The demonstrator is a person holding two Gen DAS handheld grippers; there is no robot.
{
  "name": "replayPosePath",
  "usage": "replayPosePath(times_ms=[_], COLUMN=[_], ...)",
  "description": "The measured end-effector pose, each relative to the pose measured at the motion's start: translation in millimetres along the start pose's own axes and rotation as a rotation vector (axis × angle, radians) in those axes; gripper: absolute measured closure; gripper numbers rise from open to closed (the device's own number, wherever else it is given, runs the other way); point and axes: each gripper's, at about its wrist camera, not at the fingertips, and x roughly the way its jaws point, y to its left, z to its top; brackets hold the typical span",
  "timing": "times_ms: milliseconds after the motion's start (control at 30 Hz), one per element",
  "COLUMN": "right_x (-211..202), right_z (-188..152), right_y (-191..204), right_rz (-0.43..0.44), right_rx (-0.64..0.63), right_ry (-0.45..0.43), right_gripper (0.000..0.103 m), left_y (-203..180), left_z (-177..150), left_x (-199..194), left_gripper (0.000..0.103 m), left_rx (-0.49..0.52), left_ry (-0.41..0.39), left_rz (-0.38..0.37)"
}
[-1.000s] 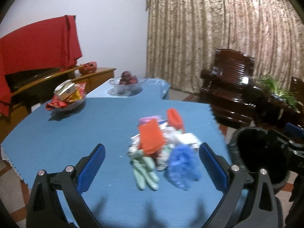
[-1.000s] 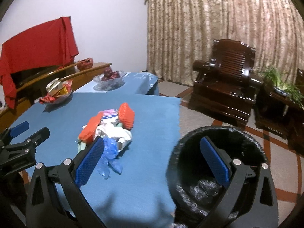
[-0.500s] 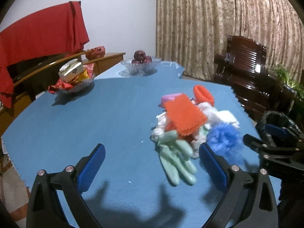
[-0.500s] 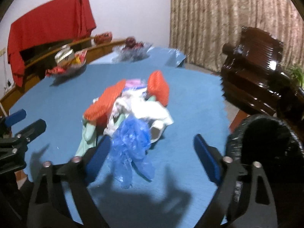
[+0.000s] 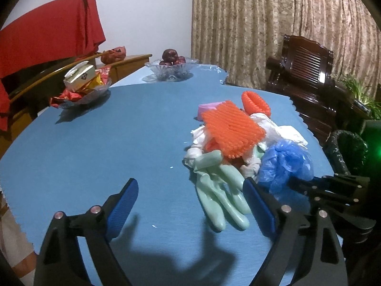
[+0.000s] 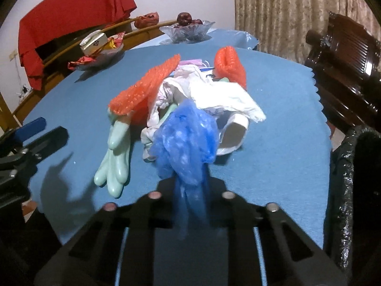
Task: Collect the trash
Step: 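Grasp the blue plastic bag with the right tool while the left tool grasps the orange mesh sponge, then carry both items over the black trash bin and open both tools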
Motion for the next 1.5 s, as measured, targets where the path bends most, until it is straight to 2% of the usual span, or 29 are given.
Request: replayPosePath(times_ms=[200,467,767,900,1033,1167,1367,1500], right_x=[-39.2,-78.0,-58.8,-46.9,-40.0,-39.1,-50.0,-63.3], right_z=[4.2,22.1,50.3,52.9,51.6,53.8,51.2,50.9], right_y=[-0.2,-10.4,-37.8,-44.2,-44.5,-41.9,-31.6,-21.3], right_rz=[0.026,0.016,-0.022,-0.012,-0.001,0.008,0.026,0.041], right_rx=[-0.012,0.008,0.036,0.053,0.053,0.045,0.022,0.010], right_ry=[-0.057,-0.158,-0.186,-0.167,-0.153,-0.147,-0.158,-0.179], right_gripper=[0.098,0.099,0.099,0.099,0.099,0.099,0.099,0.099], left_y=[-6.4,-17.1,-43.8,-53.4,-60.5,-58.1,-45.6,-38.4], left_z=[5.1,15.4,38.3,40.4,38.1,37.5,41.7,47.7], left_x=[-2.9,-6.1,26.5,53.8,74.5,81.5,65.9,34.1], left_gripper=[0.019,0.022,0.022,0.033,0.054,0.089,0.096,0.097], left_rx=[0.006,0.009,0.026,0.056,0.089,0.086,0.045,0.022], left_ry=[-0.004,-0.024,-0.043,-0.019,0.008,0.029,0.001,-0.044], left_rz=[-0.021,-0.052,-0.072,-0.054,-0.056,-0.087,-0.110,-0.130])
